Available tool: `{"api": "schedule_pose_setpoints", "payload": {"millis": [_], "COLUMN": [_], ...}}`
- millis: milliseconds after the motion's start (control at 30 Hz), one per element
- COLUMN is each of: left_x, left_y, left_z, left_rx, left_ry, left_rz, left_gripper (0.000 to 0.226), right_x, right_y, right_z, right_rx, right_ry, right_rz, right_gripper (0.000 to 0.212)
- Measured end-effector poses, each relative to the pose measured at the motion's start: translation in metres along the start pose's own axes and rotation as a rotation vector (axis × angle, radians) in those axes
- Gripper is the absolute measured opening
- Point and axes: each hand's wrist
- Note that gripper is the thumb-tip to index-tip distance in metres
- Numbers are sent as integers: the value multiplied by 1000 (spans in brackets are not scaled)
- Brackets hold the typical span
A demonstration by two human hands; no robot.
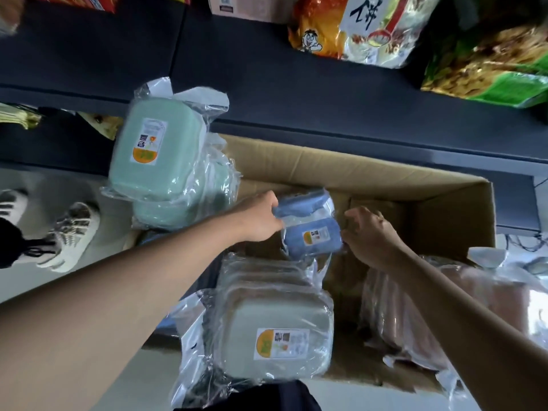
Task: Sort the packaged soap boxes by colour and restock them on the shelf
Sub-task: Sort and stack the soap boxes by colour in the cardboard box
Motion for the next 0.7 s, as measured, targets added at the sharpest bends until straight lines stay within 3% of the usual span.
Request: {"api": "schedule_pose_setpoints", "payload": {"millis": [267, 400, 533, 700], "left_x": [-2, -6, 5, 36], "left_y": [-27, -32, -5, 12], "left_z": [55, 114, 139, 132], "left_rx": [34, 94, 141, 151], "left_ry": [24, 157, 214, 181], "left_rz": [154, -56, -328, -289], "left_gripper": [50, 76, 101, 108], "right_x": [2, 2, 15, 19], "right_y": [8, 16, 25, 37], "right_z": [36, 36, 25, 30], "right_rx": [295, 383, 427, 557], "right_ry": [18, -81, -24, 61], "right_rz": [-298, -207, -176, -269], "right_gripper": [25, 24, 35, 24]}}
Point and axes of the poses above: each hand's wrist, its own z-axis away from the middle knuckle, its own y-axis out of the palm, x = y × z, and after that the axes turned 3 degrees about -x, right-handed
